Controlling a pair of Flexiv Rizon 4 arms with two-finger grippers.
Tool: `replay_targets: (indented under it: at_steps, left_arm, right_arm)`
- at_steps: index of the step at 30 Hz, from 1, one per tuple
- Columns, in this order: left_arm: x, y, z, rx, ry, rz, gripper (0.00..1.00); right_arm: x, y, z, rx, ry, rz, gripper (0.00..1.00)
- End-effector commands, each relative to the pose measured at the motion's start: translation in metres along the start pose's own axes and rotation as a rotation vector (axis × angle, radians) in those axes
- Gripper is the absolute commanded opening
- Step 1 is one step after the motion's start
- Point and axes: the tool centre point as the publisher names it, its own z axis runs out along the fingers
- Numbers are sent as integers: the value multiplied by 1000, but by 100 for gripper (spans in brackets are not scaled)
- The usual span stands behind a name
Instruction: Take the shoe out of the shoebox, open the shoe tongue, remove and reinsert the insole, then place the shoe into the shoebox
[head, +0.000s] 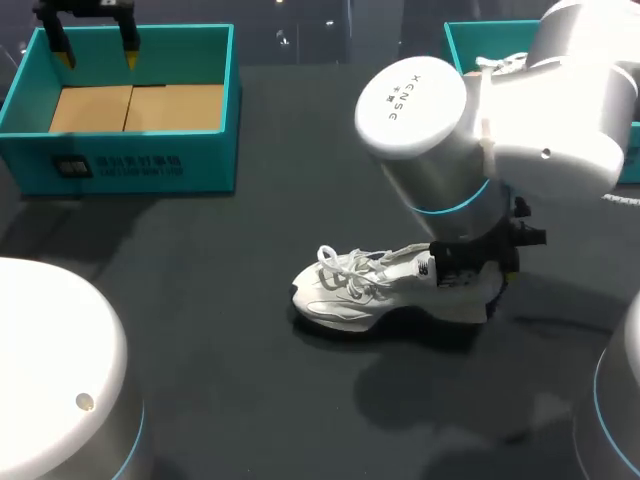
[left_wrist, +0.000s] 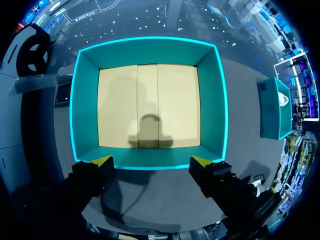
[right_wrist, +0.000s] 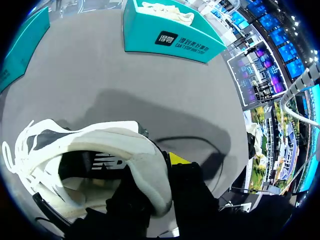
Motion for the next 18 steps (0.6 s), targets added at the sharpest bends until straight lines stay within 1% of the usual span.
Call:
replay_targets:
  at_steps: [1,9,18]
  left_arm:
    - [0,1,0,1,1,0,100]
    - [0,1,0,1,1,0,100]
    - [0,1,0,1,1,0,100]
  right_arm:
    - [28,-3,6,9,-70,-13,0]
    - [34,-12,17,35,-69,-27,0]
    - [36,-14,22,47,-65,-35,0]
